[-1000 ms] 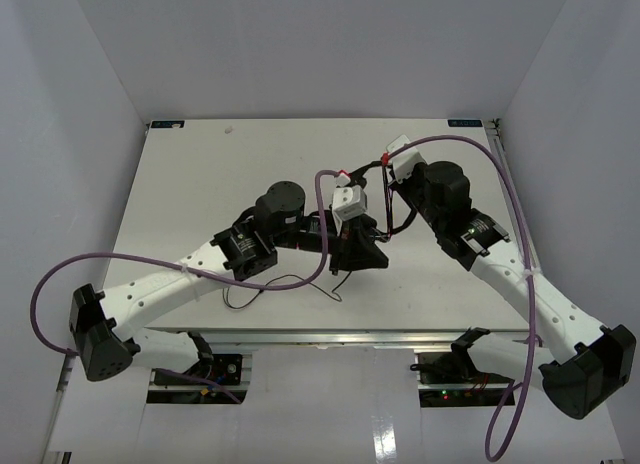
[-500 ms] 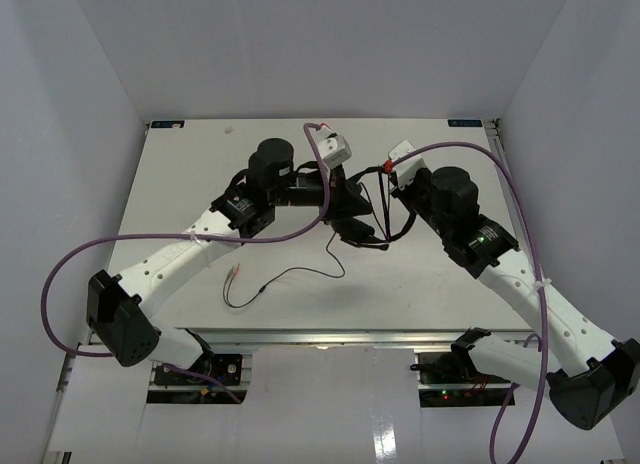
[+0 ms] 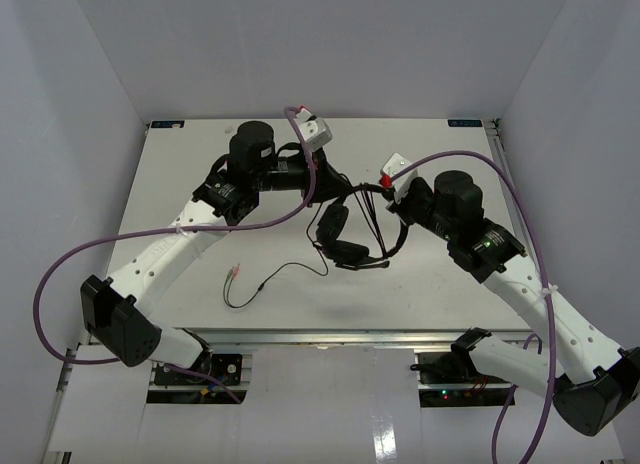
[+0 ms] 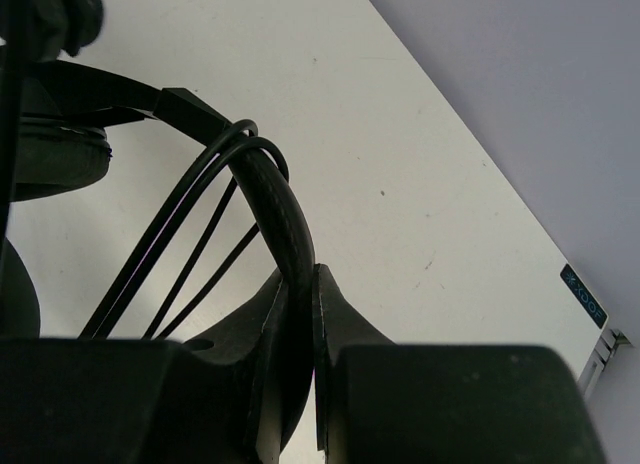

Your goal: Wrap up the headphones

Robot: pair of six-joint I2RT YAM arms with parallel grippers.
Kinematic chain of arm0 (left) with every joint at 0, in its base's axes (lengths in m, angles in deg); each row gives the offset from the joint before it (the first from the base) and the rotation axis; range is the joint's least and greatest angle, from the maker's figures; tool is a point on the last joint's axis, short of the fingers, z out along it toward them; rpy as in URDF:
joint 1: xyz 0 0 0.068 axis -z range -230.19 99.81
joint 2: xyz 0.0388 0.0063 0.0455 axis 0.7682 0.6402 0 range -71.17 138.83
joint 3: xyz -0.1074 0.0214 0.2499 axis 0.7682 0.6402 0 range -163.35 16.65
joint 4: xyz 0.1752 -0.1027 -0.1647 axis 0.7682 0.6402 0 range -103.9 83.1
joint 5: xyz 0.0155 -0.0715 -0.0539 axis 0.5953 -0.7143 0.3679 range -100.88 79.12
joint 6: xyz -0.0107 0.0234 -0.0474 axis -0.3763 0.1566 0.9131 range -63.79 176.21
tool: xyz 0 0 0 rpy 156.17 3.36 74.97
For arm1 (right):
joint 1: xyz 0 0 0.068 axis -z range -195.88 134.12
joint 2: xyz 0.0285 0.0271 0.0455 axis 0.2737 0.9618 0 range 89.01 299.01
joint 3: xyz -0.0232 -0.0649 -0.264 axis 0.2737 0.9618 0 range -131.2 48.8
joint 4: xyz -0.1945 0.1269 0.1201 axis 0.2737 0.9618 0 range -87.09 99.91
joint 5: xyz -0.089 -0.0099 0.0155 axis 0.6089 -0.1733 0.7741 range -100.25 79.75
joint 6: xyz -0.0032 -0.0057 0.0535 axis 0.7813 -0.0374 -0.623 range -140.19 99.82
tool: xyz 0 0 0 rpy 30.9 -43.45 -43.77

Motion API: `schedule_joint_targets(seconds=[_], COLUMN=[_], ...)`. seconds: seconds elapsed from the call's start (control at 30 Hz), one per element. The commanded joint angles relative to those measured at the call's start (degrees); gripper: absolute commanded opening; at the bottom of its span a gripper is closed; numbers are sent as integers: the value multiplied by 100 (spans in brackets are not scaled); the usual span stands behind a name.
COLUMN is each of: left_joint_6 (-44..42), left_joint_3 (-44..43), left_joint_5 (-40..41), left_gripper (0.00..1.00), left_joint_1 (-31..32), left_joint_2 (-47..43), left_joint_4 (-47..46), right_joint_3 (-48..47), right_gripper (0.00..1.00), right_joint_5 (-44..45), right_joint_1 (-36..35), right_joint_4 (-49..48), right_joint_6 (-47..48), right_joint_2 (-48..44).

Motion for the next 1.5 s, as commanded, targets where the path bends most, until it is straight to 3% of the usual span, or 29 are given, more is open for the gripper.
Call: schedule_joint_targets(seconds=[0.0,0.37,0.67,0.83,1.17,1.47], left_joint_6=[-342,-758,-673,-329,1350,3716], left_joint_3=[-455,-733,307,872,2673,3417], left_joint_5=[80,143,0,-233,-960,-1316], left_gripper=[0,0,1,11,18,36], left_joint_1=[-59,-397,-686,-699,-741,-751], left_joint_2=[270,1053,780,669,615,1619], left_joint_4=[40,-66,-721,-1444,-4774,-8587], right_joint_3=[-23,-271,-870,-1303,-2005,-2750], right_gripper=[8,8,8,8,8,8], right_joint_5=[-531,-864,-808,-1279,-2214,-2604], right_joint_1=[-63,-113,-117,-75,156,335], right_joint_4=[-63,121,316,465,654,706], right_joint_6=[48,44,-100,-388,-904,-1261], right_joint_2=[-72,-48,-22,168,418,674])
